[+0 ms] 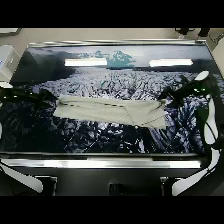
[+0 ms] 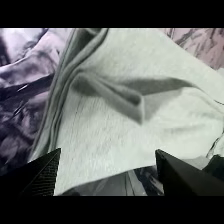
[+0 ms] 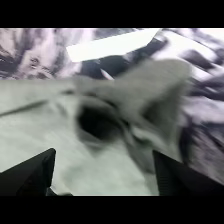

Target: Fold the clothes and pants, and hang the long-sleeved shirts on hangers.

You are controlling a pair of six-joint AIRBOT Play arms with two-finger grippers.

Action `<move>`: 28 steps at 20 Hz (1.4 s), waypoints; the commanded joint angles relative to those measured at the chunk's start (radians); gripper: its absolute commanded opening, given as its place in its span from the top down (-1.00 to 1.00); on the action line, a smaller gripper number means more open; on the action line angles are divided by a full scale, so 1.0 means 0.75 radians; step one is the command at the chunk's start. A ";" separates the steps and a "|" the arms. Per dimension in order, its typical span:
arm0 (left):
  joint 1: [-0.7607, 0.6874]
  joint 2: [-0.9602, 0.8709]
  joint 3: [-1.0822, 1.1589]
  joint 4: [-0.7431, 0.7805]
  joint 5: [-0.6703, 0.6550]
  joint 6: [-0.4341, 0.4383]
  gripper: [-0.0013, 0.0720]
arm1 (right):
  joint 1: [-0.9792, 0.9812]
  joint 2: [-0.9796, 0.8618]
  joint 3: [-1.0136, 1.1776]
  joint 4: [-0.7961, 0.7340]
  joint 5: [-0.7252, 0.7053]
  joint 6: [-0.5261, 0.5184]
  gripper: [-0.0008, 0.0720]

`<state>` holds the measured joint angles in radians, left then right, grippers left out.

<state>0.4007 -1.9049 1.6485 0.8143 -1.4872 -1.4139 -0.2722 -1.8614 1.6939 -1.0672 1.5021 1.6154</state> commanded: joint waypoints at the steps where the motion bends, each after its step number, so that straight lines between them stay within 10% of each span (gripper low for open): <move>1: 0.132 0.094 0.025 0.001 -0.061 -0.006 -0.97 | -0.158 0.029 -0.046 -0.061 0.212 -0.016 -0.97; 15: -0.032 0.466 0.026 -0.005 -0.161 -0.037 -0.96 | -0.188 0.023 -0.557 0.496 -0.210 -0.553 -0.93; 18: -0.167 0.466 0.025 -0.004 -0.148 -0.035 -0.96 | -0.187 0.024 -0.557 0.512 -0.247 -0.482 0.04; 23: -0.431 0.447 0.025 -0.003 -0.052 -0.030 -0.94 | -0.050 0.046 -0.556 0.465 -0.234 -0.448 0.82; 24: -0.475 0.444 0.025 0.002 -0.031 -0.030 -0.79 | -0.033 0.084 -0.554 0.465 -0.245 -0.448 0.82; 27: -0.614 0.426 0.002 0.079 0.155 -0.003 0.68 | -0.030 0.253 -0.487 0.464 -0.257 -0.367 0.82; 28: -0.667 0.418 -0.034 0.081 0.264 0.025 0.81 | -0.030 0.322 -0.459 0.467 -0.256 -0.303 0.83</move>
<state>0.0010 -1.5795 1.6520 0.8417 -1.4509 -1.4281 -0.3069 -1.7229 1.3094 -0.7193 1.3155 1.3083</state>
